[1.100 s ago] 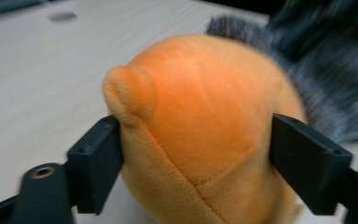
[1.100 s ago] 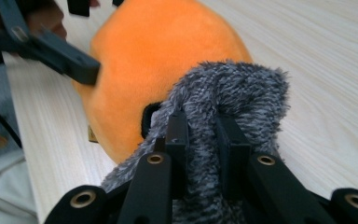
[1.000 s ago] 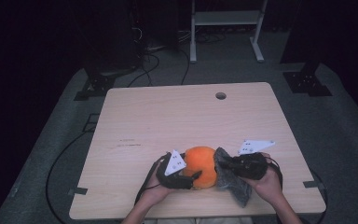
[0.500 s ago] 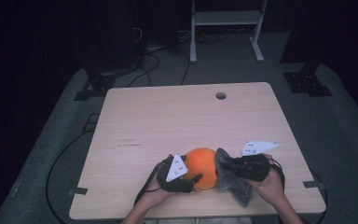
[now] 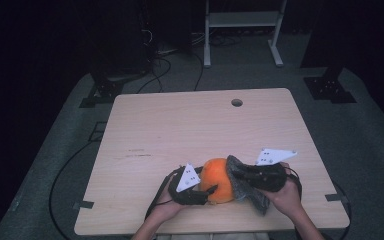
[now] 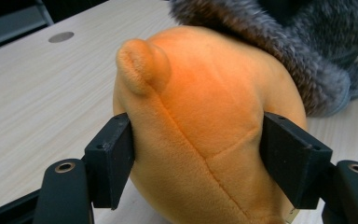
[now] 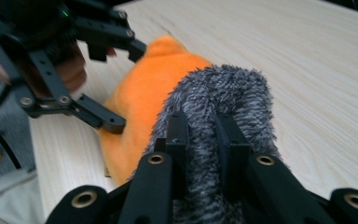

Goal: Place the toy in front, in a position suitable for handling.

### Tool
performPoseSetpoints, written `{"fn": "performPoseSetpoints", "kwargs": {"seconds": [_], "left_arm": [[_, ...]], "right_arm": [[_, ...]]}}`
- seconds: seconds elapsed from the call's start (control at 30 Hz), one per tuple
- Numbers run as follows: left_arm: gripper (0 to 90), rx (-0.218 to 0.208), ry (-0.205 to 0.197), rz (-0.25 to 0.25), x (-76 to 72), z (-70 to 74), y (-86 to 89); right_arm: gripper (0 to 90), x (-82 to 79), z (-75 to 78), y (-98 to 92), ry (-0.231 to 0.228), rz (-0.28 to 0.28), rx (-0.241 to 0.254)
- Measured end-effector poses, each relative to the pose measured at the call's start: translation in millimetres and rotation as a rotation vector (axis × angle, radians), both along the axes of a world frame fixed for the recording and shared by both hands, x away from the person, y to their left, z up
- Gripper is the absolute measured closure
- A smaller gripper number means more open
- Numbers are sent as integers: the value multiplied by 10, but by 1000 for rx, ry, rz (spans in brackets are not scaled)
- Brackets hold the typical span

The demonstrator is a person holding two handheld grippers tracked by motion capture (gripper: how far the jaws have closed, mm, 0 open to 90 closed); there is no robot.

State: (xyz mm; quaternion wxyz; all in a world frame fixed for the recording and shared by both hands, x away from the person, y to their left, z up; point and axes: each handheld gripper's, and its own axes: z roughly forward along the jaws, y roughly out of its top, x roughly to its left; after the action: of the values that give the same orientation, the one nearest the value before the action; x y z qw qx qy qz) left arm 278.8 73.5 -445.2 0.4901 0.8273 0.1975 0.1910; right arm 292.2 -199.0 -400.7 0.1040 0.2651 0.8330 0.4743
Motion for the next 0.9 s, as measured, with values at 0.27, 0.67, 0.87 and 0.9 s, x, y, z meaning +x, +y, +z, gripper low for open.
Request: {"fn": "performPoseSetpoints", "kwargs": {"seconds": [0.27, 0.67, 0.87, 0.9], "left_arm": [[294, 31, -52, -6, -46, -1, -74], [293, 53, -92, -36, -80, 7, -126], [293, 65, -113, -45, -88, -11, -108], [294, 64, -114, -48, -89, -12, -102]], "right_arm": [[778, 108, -122, -147, 54, -65, -43], [774, 120, -58, -100, 82, -48, 57], [771, -2, 75, 226, 4, 18, 53], [773, 23, 59, 228, 5, 21, 48]]}}
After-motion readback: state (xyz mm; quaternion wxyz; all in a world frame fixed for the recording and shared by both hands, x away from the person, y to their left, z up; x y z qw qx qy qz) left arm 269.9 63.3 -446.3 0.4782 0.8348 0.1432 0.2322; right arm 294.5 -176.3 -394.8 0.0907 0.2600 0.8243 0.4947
